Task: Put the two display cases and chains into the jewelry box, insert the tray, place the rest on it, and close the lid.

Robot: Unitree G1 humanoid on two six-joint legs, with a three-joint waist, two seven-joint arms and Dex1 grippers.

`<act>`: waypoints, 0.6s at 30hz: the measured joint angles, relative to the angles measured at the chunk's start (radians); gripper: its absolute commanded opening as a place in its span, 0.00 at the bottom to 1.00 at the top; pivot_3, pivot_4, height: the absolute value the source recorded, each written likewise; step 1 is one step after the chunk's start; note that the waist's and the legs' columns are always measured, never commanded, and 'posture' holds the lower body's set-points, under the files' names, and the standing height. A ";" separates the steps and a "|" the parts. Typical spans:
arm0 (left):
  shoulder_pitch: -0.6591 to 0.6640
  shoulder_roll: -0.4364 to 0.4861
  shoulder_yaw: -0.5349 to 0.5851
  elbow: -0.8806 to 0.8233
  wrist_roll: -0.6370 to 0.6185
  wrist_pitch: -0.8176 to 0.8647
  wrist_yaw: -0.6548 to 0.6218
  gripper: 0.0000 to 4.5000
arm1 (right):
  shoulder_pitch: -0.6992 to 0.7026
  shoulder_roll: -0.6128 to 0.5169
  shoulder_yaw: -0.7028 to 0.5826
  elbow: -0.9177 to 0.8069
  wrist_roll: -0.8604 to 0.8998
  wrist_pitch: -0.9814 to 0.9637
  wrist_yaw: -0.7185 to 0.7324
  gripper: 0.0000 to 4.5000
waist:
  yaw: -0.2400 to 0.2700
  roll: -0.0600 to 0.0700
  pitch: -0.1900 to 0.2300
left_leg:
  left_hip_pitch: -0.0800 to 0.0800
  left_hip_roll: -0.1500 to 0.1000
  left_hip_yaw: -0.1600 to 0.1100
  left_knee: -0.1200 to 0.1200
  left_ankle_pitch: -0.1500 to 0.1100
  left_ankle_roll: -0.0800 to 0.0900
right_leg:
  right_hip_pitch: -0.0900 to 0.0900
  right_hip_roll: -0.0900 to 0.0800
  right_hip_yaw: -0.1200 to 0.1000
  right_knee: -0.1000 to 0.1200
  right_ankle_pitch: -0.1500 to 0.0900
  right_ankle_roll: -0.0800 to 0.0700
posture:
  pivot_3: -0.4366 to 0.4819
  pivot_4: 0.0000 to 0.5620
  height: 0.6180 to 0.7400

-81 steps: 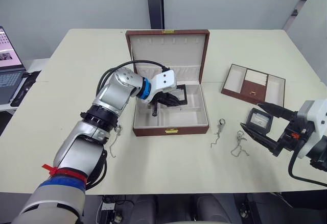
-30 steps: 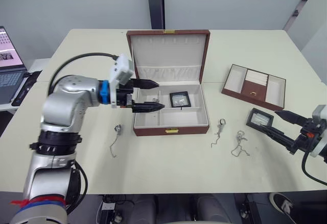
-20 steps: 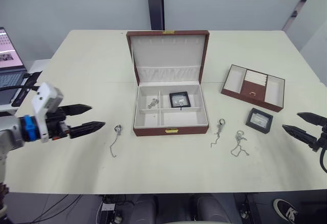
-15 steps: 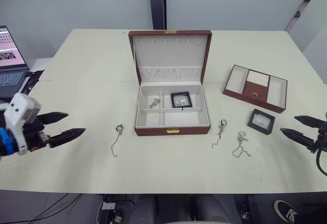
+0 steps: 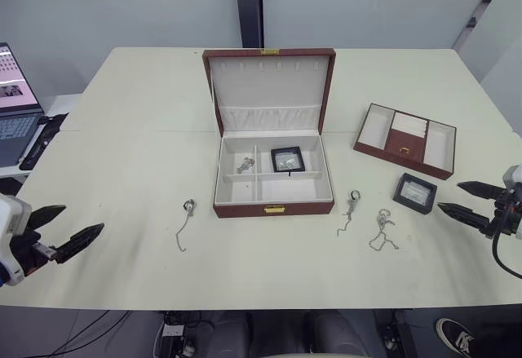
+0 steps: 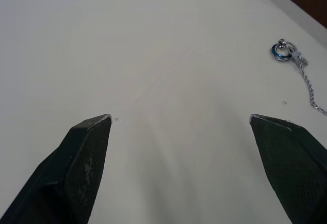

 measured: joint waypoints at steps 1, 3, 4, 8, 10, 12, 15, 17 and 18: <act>0.001 -0.001 0.000 0.003 0.000 -0.007 0.004 1.00 | -0.003 0.000 0.002 0.000 0.000 0.000 0.000 1.00 | 0.000 0.000 0.000 | 0.000 0.000 0.000 0.000 0.000 0.000 | 0.000 0.000 0.000 0.000 0.000 0.000 | 0.48 0.27 1.00; 0.000 -0.003 -0.001 0.007 0.000 -0.019 0.020 1.00 | -0.008 0.000 0.008 -0.002 0.000 0.001 0.000 1.00 | 0.000 0.000 0.000 | 0.000 0.000 0.000 0.000 0.000 0.000 | 0.000 0.000 0.000 0.000 0.000 0.000 | 0.48 0.27 1.00; -0.002 -0.004 -0.001 0.007 -0.001 -0.024 0.022 1.00 | -0.008 0.000 0.011 -0.002 0.000 0.001 0.001 1.00 | 0.000 0.000 0.000 | 0.000 0.000 0.000 0.000 0.000 0.000 | 0.000 0.000 0.000 0.000 0.000 0.000 | 0.48 0.27 1.00; -0.002 -0.004 -0.004 0.007 -0.006 -0.026 0.037 1.00 | -0.008 0.005 0.017 -0.012 0.000 0.004 0.001 1.00 | 0.000 0.000 0.000 | 0.000 0.000 0.000 0.000 0.000 0.000 | 0.000 0.000 0.000 0.000 0.000 0.000 | 0.48 0.27 1.00; -0.009 -0.003 -0.011 0.008 -0.007 -0.026 0.042 1.00 | -0.004 0.005 0.017 -0.018 0.000 0.005 0.001 1.00 | 0.000 0.000 0.000 | 0.000 0.000 0.000 0.000 0.000 0.000 | 0.000 0.000 0.000 0.000 0.000 0.000 | 0.48 0.27 1.00; -0.030 -0.002 -0.028 0.010 -0.007 -0.026 0.048 1.00 | 0.014 0.007 0.017 -0.025 0.000 0.009 0.001 1.00 | 0.001 0.000 0.000 | 0.000 0.000 -0.001 0.000 0.000 0.000 | 0.000 0.000 0.000 0.000 0.000 0.000 | 0.48 0.27 1.00; -0.053 0.002 -0.056 0.010 -0.008 -0.025 0.061 1.00 | 0.040 0.007 0.017 -0.042 0.001 0.023 0.005 1.00 | 0.000 0.000 0.000 | 0.000 0.000 0.000 0.000 0.000 0.000 | 0.000 0.000 0.000 0.000 0.000 0.000 | 0.48 0.27 1.00; -0.067 0.003 -0.077 0.010 -0.008 -0.025 0.063 1.00 | 0.059 0.007 0.017 -0.050 0.001 0.025 0.005 1.00 | 0.001 0.000 0.000 | 0.000 0.000 0.000 0.000 0.000 0.000 | 0.000 0.000 0.000 0.000 0.000 0.000 | 0.48 0.27 1.00; -0.071 0.003 -0.085 0.010 -0.008 -0.024 0.063 1.00 | 0.062 0.007 0.017 -0.053 0.001 0.026 0.005 1.00 | 0.000 0.000 0.000 | 0.000 0.000 0.000 0.000 0.000 0.000 | 0.000 0.000 0.000 0.000 0.000 0.000 | 0.48 0.27 1.00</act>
